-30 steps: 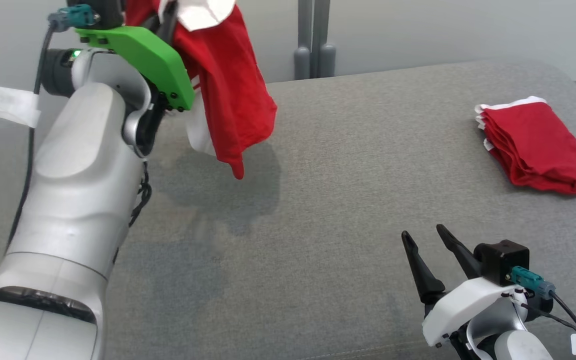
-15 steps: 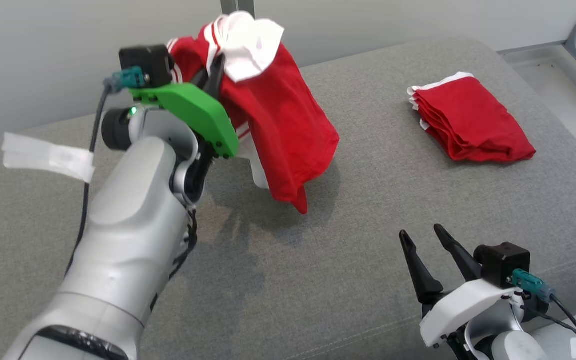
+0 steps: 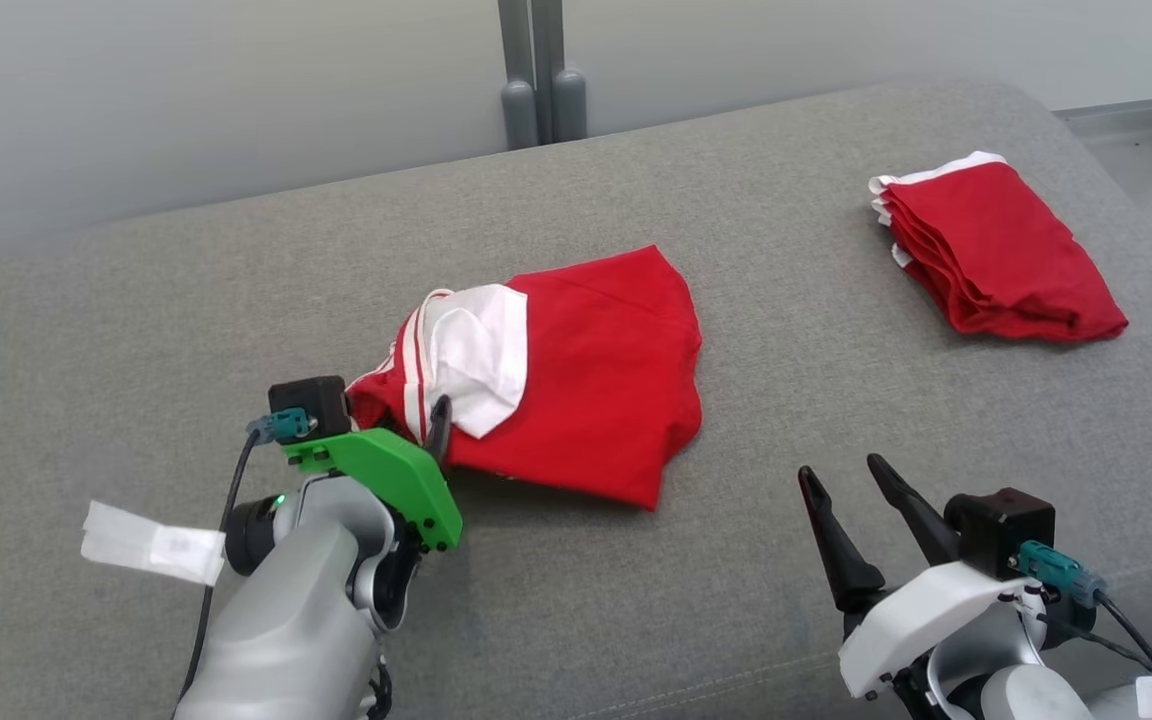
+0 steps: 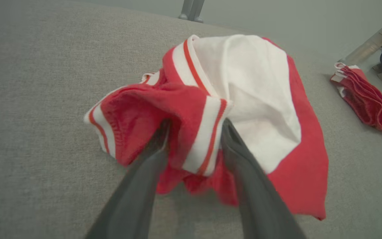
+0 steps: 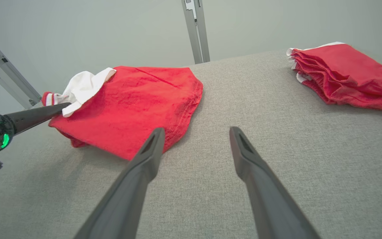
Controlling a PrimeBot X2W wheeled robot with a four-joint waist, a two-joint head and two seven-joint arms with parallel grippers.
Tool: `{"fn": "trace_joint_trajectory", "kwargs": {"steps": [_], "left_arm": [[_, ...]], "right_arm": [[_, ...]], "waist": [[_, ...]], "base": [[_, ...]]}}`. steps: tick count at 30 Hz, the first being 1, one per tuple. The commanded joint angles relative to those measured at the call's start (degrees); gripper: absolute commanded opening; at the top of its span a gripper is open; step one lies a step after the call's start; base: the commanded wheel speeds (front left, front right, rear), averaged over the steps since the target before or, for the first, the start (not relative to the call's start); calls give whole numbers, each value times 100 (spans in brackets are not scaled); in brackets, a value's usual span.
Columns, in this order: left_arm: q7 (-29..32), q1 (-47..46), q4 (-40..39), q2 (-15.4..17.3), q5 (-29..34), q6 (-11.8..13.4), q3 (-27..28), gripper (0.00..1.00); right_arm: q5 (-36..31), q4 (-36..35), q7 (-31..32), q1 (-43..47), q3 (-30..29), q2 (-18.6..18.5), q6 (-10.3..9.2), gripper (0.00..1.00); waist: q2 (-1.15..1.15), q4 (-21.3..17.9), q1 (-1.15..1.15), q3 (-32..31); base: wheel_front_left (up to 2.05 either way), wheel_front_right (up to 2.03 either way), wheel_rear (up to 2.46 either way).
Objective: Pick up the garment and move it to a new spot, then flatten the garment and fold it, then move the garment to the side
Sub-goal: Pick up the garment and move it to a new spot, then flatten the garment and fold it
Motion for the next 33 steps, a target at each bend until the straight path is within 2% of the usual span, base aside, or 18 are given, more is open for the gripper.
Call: {"fn": "trace_joint_trajectory", "kwargs": {"steps": [1,8,11,15,20,26,33], "left_arm": [[-100,128,57,107,12,-25,10,100],[-354,103,-104,284,134,-58,-31,100],[-348,7,-347,362,228,14,-113,100],[-167,-45,-783,415,377,126,-276,100],[348,28,-1400,387,605,229,-676,100],[898,113,-1796,400,1000,466,-1219,100],[1017,-62,-1761,617,1638,899,-1678,100]], "right_arm": [[4,15,-22,32,-16,-2,-4,100],[29,26,-23,105,-33,-4,-4,100],[44,25,-27,144,-56,-4,-4,100],[60,13,-27,160,-63,-4,-4,100],[74,-15,-38,212,-93,-4,-4,100],[95,-29,-46,144,-47,-3,-4,100],[120,14,-97,39,-12,-3,-4,100]], "waist": [[0,192,0,-117],[0,419,0,-284],[0,484,0,-351],[0,519,0,-388],[0,487,0,-358],[0,312,0,-217],[0,50,0,-28]], "base": [[0,0,0],[0,0,0],[0,0,0],[0,0,0],[0,0,0],[0,0,0],[0,0,0]]}}
